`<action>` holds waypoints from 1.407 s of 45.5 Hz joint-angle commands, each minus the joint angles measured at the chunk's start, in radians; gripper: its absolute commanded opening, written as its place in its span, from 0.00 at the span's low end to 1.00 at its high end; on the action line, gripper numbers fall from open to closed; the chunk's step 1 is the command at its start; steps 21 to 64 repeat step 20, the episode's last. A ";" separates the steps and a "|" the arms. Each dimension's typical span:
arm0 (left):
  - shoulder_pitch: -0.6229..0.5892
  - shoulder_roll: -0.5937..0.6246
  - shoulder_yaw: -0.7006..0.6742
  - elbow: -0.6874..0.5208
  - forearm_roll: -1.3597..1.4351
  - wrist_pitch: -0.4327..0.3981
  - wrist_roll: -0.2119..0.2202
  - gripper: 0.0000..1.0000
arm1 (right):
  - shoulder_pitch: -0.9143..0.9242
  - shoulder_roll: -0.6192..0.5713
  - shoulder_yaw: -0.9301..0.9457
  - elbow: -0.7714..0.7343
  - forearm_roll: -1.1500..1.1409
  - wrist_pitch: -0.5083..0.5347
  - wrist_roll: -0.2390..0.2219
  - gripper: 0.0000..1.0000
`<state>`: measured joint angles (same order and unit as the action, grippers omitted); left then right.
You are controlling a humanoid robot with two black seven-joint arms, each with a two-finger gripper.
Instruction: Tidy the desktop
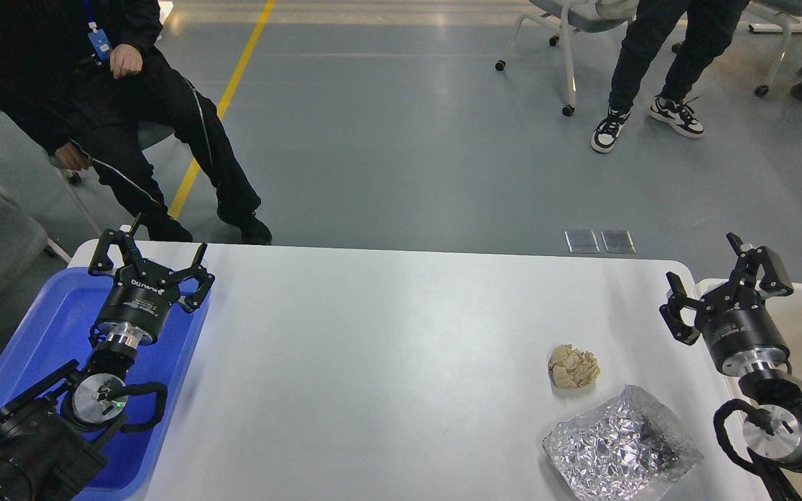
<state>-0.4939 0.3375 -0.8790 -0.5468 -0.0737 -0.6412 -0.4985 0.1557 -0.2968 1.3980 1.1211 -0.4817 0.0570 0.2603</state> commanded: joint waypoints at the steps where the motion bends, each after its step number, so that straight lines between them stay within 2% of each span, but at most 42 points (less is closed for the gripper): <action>1: 0.000 0.000 0.000 -0.001 0.000 0.000 0.000 1.00 | 0.053 0.028 -0.004 -0.064 -0.021 0.000 0.040 1.00; 4: 0.000 0.000 0.000 0.001 0.000 0.000 0.000 1.00 | 0.068 0.030 -0.010 -0.081 -0.040 0.000 0.065 1.00; 7: 0.000 0.000 0.000 -0.001 0.000 0.000 0.000 1.00 | 0.088 0.036 -0.025 -0.099 -0.049 -0.005 0.068 1.00; 17: 0.000 0.000 0.000 0.001 0.000 0.000 0.000 1.00 | 0.108 0.065 -0.033 -0.115 -0.040 -0.011 0.065 1.00; 64: 0.000 0.000 0.000 0.001 0.000 0.000 0.000 1.00 | 0.108 0.065 -0.034 -0.116 -0.040 -0.011 0.066 1.00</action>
